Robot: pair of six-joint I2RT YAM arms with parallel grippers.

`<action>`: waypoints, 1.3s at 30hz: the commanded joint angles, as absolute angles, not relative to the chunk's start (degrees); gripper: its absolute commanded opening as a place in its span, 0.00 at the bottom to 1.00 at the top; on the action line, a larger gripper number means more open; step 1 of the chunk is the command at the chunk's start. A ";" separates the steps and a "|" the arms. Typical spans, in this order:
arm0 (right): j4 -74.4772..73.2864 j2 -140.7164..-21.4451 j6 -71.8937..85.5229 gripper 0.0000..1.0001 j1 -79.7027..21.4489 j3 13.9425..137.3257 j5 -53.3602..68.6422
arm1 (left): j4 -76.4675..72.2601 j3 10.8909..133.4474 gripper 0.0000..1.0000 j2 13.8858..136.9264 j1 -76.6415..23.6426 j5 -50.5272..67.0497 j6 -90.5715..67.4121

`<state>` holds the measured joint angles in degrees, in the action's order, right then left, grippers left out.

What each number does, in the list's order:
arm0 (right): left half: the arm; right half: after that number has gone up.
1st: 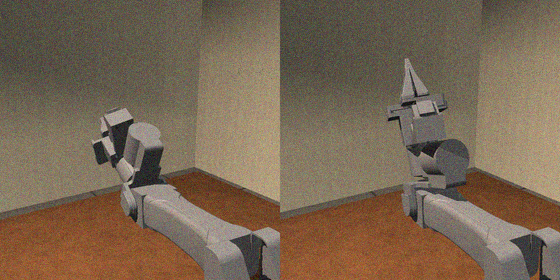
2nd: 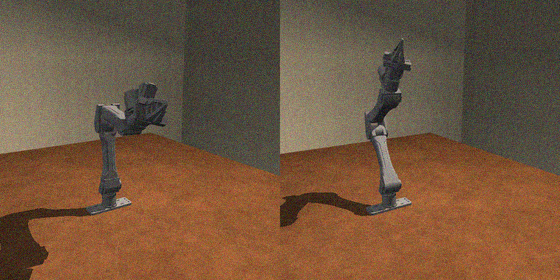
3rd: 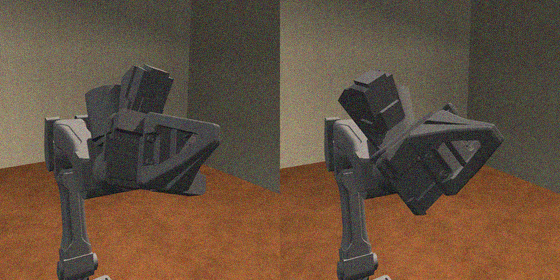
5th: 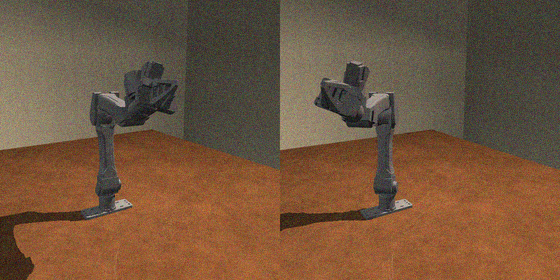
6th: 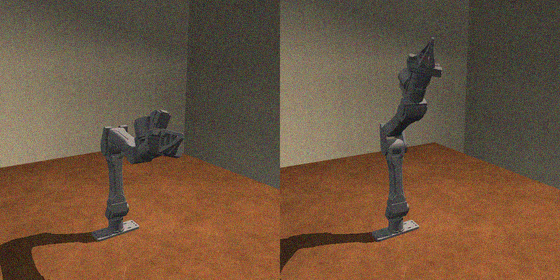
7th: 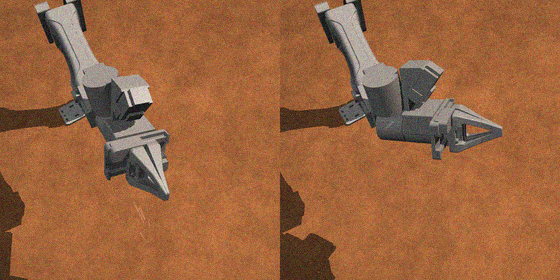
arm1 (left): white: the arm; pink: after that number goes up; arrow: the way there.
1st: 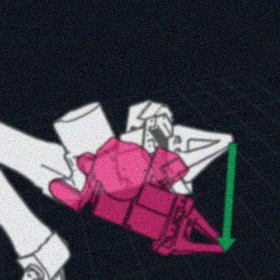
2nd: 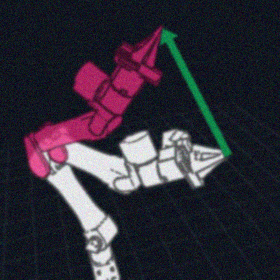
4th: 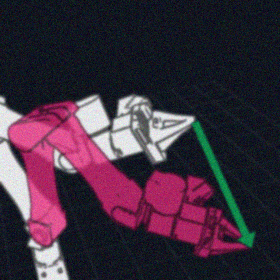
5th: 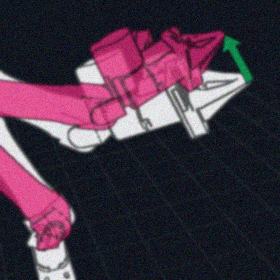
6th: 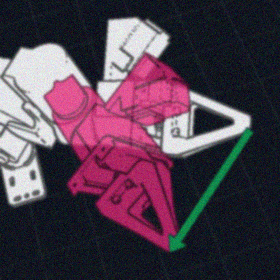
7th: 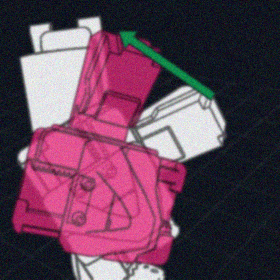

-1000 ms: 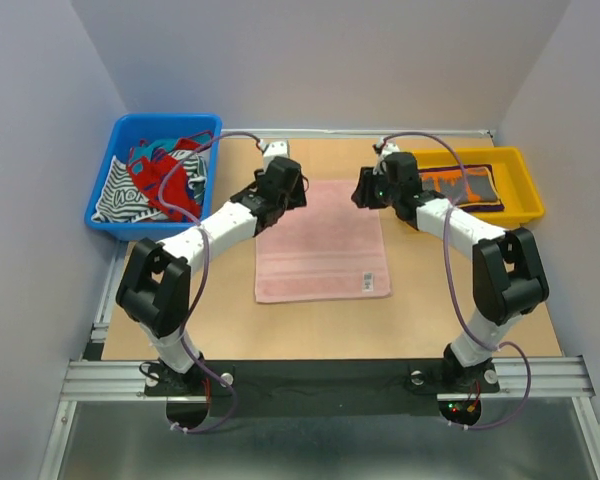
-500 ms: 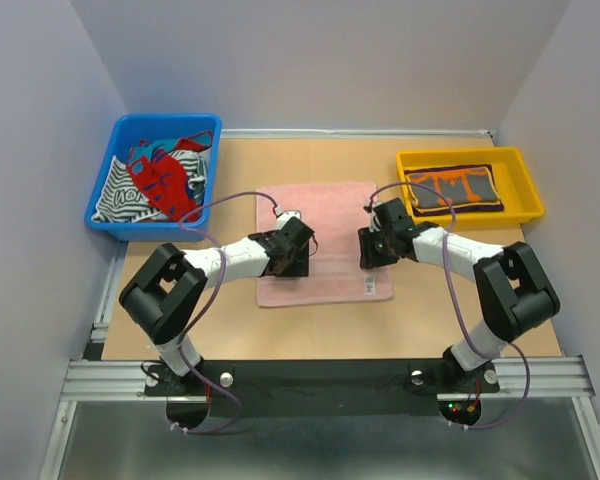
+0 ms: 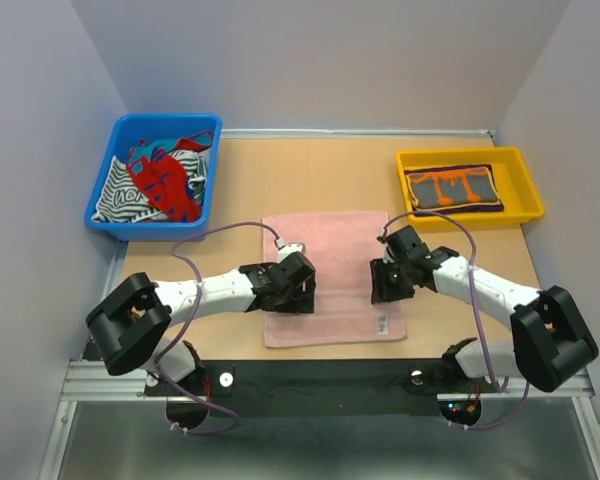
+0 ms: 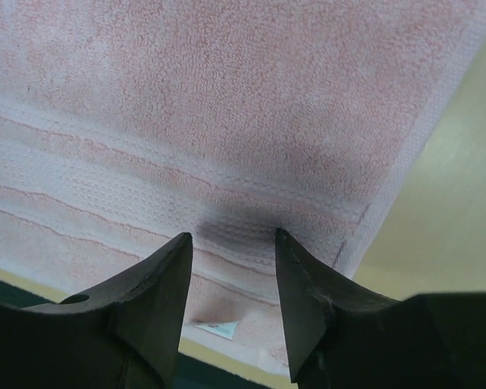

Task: Fold and stack the towels
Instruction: Fold the towel

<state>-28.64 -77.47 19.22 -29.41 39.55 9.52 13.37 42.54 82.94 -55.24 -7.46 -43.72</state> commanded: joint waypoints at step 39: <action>-28.03 -106.87 -26.80 0.72 -13.54 85.07 13.00 | 11.60 58.09 0.97 79.10 -25.49 -16.07 -1.84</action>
